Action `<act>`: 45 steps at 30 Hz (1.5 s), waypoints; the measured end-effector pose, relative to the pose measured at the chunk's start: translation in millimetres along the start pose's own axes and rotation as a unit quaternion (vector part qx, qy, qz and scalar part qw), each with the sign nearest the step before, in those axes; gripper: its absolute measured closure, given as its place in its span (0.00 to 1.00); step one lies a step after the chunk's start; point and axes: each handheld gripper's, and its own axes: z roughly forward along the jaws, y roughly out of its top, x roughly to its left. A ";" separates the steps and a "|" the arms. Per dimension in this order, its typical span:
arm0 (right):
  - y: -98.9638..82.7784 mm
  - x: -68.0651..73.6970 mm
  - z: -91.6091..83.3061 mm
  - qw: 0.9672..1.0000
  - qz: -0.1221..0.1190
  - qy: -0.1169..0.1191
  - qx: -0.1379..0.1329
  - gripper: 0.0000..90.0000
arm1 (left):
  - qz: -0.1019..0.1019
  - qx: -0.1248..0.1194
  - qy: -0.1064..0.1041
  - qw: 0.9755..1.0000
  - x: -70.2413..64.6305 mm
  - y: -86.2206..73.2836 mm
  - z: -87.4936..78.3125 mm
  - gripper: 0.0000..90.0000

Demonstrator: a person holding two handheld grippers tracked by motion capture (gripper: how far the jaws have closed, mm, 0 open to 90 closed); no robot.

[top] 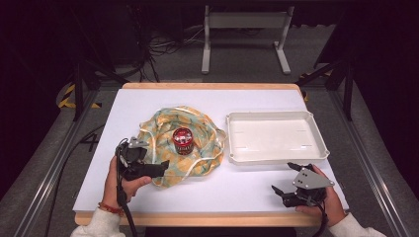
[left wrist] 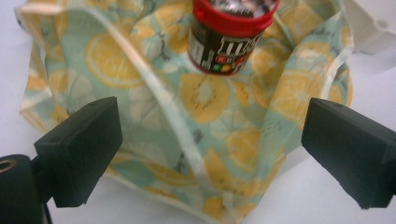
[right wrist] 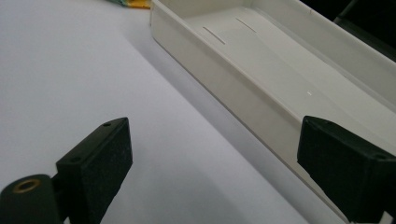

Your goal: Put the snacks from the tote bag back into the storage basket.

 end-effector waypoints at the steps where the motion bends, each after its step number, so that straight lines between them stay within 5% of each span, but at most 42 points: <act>1: -0.2 -0.2 0.1 1.000 0.000 0.000 0.001 0.12 | 0.000 0.002 0.000 1.000 -1.1 3.4 1.6 0.07; 20: -0.7 0.1 0.7 1.000 -0.002 0.003 0.003 0.12 | 0.008 0.016 -0.007 1.000 -18.2 36.4 21.0 0.07; 35: -1.2 0.5 1.0 1.000 -0.003 0.004 0.006 0.12 | -0.071 0.061 0.019 0.995 -19.8 70.2 61.5 0.08; 45: -1.2 1.1 1.9 1.000 -0.004 0.007 0.009 0.12 | -0.085 0.091 0.022 0.992 -19.2 82.3 82.6 0.11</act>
